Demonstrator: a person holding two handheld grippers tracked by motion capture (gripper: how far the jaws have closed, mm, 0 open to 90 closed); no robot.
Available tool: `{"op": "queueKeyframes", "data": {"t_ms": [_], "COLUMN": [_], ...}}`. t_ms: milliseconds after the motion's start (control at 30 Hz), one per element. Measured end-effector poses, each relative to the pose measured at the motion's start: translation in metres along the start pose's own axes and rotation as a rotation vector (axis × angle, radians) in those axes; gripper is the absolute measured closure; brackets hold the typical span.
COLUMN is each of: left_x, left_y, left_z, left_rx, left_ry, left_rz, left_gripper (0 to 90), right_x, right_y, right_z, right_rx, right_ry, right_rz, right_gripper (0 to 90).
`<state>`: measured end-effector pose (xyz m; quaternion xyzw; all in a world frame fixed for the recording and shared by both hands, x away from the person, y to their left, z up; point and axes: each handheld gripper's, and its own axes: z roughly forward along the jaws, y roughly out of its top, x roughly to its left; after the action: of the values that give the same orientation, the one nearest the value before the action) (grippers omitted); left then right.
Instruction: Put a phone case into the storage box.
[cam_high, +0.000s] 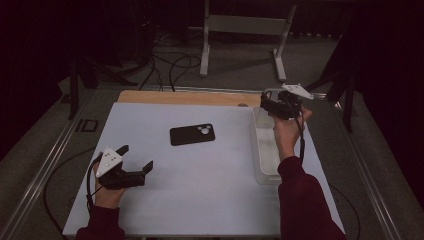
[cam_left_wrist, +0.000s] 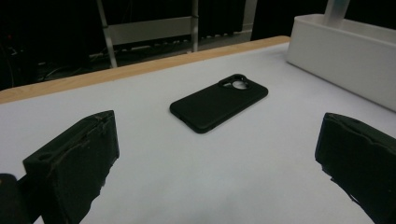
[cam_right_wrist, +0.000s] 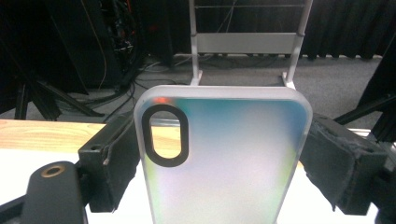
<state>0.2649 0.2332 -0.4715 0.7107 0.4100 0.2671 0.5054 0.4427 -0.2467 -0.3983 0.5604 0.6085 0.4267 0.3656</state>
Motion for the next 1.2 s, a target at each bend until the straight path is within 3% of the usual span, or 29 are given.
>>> {"op": "queueKeyframes", "data": {"t_ms": [300,500,800,933,1200], "left_x": [0.002,0.004,0.003,0.004,0.004], "left_y": [0.0,0.0,0.0,0.001,0.001], "left_z": [-0.004,-0.007,-0.006,-0.008,-0.008], "left_rx": [-0.014,-0.025,-0.027,-0.033,-0.033], "left_ry": [0.01,0.012,0.01,0.009,0.008], "left_rz": [-0.008,-0.021,-0.025,-0.032,-0.032], "left_gripper": [0.0,0.0,0.0,0.1,0.0], "right_x": [-0.001,-0.001,0.002,0.004,0.002], "right_y": [-0.006,-0.016,-0.021,-0.026,-0.027], "right_z": [0.01,0.025,0.034,0.041,0.047], "right_rx": [0.033,0.121,0.154,0.2,0.207], "right_ry": [-0.012,-0.029,-0.043,-0.061,-0.064], "right_rz": [0.008,-0.005,0.007,0.0,0.001], "right_gripper": [16.5,16.5,16.4,16.4,16.4]}}
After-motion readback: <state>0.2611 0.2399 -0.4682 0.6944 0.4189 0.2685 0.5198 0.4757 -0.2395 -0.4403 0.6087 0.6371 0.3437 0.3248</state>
